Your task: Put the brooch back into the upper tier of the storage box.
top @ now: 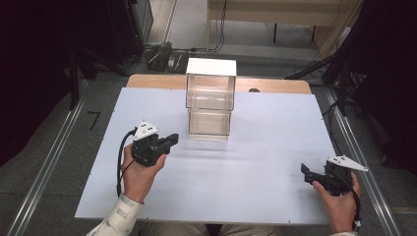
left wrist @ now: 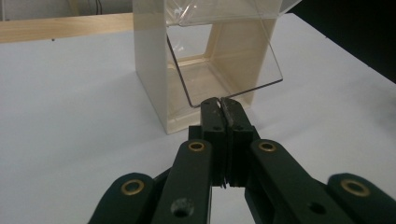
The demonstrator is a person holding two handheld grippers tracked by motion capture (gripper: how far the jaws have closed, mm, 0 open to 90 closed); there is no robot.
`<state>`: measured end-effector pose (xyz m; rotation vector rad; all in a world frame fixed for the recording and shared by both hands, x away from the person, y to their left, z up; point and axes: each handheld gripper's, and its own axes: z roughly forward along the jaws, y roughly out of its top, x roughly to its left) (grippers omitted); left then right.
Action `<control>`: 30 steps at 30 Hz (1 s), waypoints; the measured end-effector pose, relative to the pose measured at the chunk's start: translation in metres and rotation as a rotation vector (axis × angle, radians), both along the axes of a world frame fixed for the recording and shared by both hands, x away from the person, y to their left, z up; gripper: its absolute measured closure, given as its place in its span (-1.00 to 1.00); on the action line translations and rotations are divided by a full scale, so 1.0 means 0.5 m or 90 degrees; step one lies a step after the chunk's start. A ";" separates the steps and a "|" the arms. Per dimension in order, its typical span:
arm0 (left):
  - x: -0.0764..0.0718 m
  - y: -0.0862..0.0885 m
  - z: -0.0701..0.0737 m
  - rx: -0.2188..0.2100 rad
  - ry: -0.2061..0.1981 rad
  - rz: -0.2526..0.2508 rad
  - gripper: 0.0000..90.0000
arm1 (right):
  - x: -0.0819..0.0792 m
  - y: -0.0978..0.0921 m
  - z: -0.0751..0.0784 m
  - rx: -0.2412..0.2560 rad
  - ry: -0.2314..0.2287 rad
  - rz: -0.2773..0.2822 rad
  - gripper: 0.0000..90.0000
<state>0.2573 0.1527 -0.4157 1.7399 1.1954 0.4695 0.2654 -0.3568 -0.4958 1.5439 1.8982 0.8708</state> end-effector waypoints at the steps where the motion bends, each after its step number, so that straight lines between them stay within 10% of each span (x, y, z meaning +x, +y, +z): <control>1: 0.002 -0.004 0.005 0.004 0.001 -0.004 1.00 | 0.000 0.000 0.000 0.001 0.000 0.000 -0.83; 30: 0.027 -0.033 0.056 0.003 -0.023 -0.022 1.00 | -0.001 0.000 0.000 0.002 0.001 0.001 -0.83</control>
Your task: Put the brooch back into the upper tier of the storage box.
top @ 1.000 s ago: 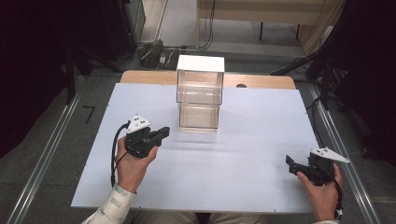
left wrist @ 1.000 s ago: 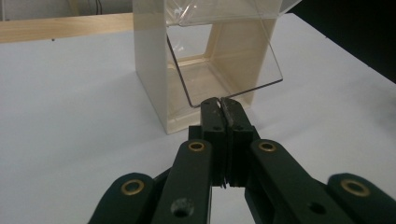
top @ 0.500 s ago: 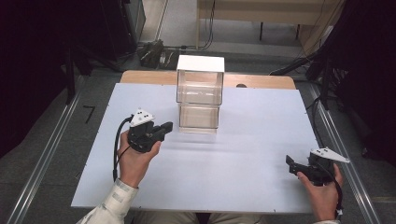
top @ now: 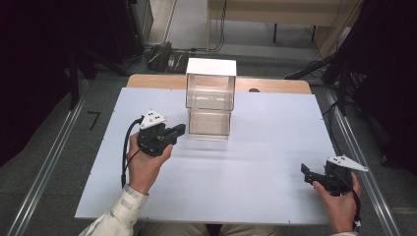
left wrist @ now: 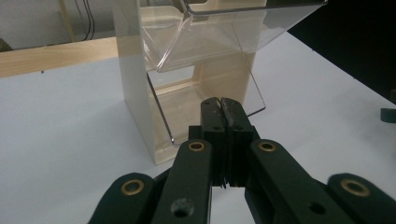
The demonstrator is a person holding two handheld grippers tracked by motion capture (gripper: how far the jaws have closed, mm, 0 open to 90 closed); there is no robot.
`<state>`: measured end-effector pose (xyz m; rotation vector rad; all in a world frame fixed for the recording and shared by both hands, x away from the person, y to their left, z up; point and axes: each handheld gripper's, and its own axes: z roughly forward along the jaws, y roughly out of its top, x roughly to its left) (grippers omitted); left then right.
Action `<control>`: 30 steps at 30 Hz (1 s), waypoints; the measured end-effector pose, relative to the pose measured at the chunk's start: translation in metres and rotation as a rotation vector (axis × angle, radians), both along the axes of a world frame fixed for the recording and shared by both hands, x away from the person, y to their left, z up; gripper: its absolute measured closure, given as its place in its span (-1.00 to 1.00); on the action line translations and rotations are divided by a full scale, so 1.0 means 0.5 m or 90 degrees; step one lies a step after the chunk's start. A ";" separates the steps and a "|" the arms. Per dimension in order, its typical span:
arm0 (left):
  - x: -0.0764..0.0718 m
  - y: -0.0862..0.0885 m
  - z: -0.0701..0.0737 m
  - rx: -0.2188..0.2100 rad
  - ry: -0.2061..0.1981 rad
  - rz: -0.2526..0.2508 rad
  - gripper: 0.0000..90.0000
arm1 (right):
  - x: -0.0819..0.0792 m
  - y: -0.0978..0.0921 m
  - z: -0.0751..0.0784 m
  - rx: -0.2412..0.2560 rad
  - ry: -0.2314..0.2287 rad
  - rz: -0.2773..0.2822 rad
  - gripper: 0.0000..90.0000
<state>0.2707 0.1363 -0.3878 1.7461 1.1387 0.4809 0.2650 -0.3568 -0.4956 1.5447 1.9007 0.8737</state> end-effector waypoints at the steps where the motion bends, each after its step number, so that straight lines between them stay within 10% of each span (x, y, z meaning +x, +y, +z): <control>1: 0.000 0.000 0.001 -0.001 -0.001 -0.001 1.00 | 0.001 0.000 0.000 0.000 -0.001 -0.002 -0.83; 30: 0.017 -0.019 0.026 -0.006 -0.021 -0.011 1.00 | 0.001 0.000 0.000 0.003 -0.001 0.001 -0.83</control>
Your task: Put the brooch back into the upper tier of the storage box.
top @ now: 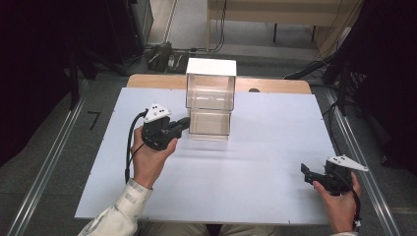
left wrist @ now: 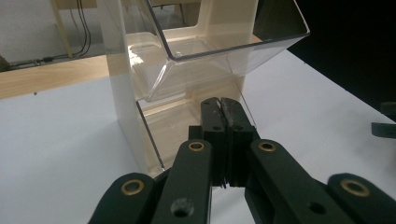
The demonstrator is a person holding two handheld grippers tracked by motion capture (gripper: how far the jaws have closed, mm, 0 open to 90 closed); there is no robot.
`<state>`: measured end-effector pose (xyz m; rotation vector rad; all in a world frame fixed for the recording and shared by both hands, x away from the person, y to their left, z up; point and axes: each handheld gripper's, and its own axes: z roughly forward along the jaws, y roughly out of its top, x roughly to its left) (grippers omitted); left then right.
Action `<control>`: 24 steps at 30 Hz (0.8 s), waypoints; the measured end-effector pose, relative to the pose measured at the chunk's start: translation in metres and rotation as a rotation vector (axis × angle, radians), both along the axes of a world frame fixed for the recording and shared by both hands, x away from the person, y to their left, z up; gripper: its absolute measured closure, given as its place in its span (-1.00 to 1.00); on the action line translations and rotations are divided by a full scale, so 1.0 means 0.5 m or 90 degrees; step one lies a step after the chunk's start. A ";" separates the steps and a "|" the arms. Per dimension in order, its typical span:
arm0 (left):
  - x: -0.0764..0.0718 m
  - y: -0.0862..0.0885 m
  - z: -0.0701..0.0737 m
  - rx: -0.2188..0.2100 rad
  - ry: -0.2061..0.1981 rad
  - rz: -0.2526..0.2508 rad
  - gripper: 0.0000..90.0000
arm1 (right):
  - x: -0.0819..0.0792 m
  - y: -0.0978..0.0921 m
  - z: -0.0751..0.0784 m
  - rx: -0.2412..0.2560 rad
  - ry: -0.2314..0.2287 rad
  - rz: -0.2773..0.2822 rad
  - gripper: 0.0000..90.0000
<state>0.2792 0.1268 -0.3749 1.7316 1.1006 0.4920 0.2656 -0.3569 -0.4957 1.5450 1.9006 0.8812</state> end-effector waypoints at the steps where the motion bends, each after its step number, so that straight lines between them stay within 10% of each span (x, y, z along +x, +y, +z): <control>1: 0.000 -0.001 0.001 0.000 0.000 -0.001 1.00 | 0.000 0.000 0.000 0.001 0.000 -0.001 -0.83; 24: 0.012 -0.005 0.018 -0.017 -0.025 0.005 1.00 | 0.001 -0.001 0.000 0.006 0.001 -0.002 -0.83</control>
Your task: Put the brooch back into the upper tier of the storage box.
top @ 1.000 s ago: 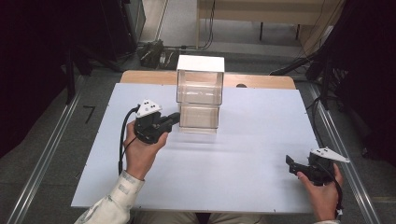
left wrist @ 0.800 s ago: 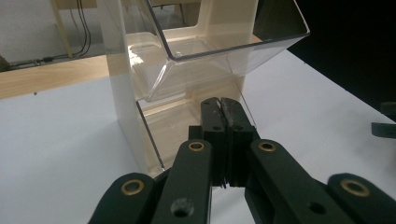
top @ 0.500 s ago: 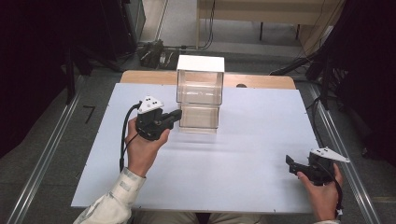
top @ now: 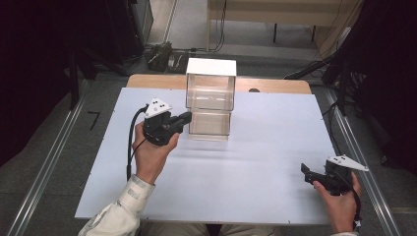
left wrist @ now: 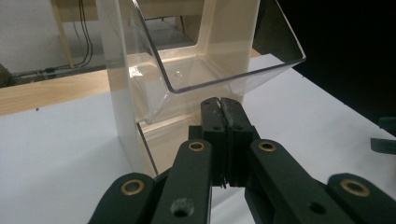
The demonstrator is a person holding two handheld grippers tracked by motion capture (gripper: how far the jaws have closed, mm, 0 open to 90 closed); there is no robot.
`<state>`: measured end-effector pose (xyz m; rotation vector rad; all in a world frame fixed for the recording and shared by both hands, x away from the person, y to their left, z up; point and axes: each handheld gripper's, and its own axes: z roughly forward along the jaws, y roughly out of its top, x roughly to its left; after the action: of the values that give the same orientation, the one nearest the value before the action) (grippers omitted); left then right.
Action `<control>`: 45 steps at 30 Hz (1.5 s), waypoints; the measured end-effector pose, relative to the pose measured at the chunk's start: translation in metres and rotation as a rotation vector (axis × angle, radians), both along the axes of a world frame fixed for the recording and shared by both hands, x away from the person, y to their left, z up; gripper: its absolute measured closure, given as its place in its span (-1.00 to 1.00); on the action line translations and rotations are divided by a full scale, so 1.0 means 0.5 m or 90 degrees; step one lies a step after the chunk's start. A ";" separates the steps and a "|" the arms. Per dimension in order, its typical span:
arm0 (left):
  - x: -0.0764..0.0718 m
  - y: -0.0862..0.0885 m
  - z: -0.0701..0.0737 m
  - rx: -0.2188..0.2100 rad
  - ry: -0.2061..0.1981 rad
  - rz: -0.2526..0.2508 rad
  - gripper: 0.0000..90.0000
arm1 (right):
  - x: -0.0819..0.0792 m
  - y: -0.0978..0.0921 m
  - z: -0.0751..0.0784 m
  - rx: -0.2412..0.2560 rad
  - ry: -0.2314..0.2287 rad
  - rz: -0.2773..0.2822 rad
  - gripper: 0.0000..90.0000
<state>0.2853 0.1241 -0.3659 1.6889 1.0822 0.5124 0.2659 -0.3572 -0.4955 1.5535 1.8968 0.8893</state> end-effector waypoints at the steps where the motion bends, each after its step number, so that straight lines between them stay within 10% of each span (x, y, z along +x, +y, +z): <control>1: 0.000 0.000 0.000 -0.002 -0.001 0.000 1.00 | 0.000 0.000 0.000 -0.001 0.000 0.000 -0.83; 45: 0.046 -0.015 0.020 -0.049 -0.068 0.033 1.00 | 0.001 -0.002 0.001 0.005 0.000 0.006 -0.83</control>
<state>0.3082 0.1167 -0.3558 1.5529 1.0570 0.5798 0.2664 -0.3580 -0.4949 1.5505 1.9050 0.9008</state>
